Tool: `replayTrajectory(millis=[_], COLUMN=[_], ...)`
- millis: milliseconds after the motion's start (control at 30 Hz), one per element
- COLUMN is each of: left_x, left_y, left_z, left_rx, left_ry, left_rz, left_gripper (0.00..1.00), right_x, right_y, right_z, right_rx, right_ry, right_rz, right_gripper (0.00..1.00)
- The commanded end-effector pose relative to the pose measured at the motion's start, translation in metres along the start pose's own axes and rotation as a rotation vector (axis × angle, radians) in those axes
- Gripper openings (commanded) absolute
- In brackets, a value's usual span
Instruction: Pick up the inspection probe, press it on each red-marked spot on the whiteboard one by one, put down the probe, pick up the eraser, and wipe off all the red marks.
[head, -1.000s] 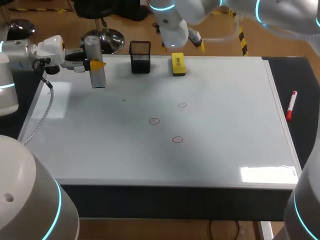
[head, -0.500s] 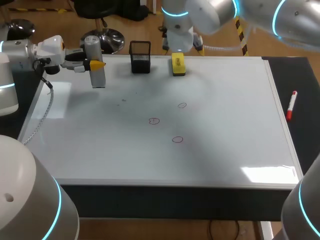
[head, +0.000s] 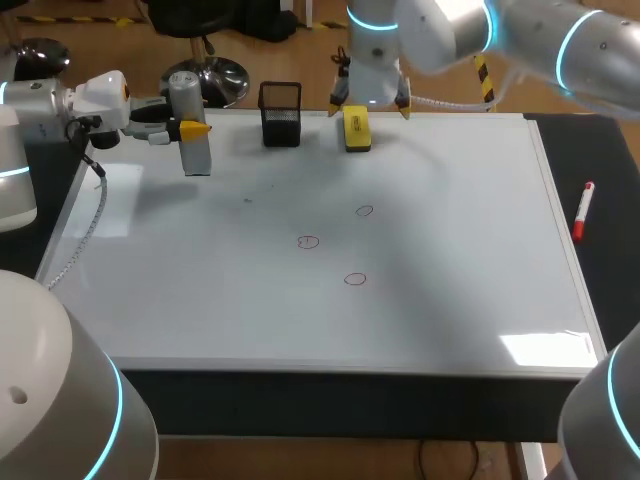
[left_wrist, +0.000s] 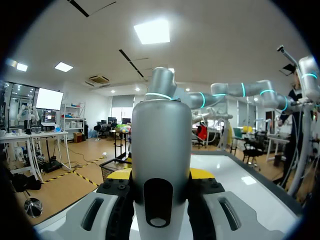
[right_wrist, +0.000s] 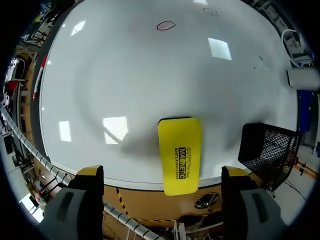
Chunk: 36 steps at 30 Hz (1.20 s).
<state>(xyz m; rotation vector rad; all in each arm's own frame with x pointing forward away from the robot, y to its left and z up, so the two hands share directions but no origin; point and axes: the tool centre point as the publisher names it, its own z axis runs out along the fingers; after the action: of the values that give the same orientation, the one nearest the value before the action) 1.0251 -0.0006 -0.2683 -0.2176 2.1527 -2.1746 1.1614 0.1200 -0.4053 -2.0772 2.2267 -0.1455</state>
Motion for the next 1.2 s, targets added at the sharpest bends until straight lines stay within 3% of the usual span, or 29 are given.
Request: replayTrajectory(millis=[33,400,900,933,967,1033,1133,1200], left_x=[0.000,0.000,0.000,0.000,0.000,0.000,0.000,0.000], left_y=[-0.001,-0.001,-0.001,-0.001,-0.001,-0.001,-0.001,-0.001], left_z=[0.000,0.000,0.000,0.000,0.000,0.000,0.000,0.000], left_rx=[0.000,0.000,0.000,0.000,0.000,0.000,0.000,0.000], left_ry=[0.001,0.001,0.001,0.001,0.001,0.001,0.001,0.001], left_rz=[0.001,0.001,0.001,0.001,0.001,0.001,0.001,0.001], left_gripper=[0.00,0.00,0.00,0.00,0.00,0.00,0.00,0.00], right_x=[-0.005,-0.013,-0.026,-0.026,-0.027,-0.027,-0.026,-0.026], right_y=[-0.017,-0.028,-0.018,-0.018,-0.018,-0.017,-0.017,-0.016], right_z=[0.008,0.022,0.041,0.041,0.042,0.042,0.042,0.041], right_rx=[-0.028,-0.053,-0.088,-0.089,-0.090,-0.092,-0.091,-0.092], right_ry=[0.004,-0.025,-0.047,-0.048,-0.047,-0.046,-0.042,-0.039], right_rz=[-0.016,-0.045,-0.076,-0.077,-0.078,-0.080,-0.081,-0.085], right_gripper=[1.00,1.00,1.00,0.96,0.85,0.76,0.49,0.46])
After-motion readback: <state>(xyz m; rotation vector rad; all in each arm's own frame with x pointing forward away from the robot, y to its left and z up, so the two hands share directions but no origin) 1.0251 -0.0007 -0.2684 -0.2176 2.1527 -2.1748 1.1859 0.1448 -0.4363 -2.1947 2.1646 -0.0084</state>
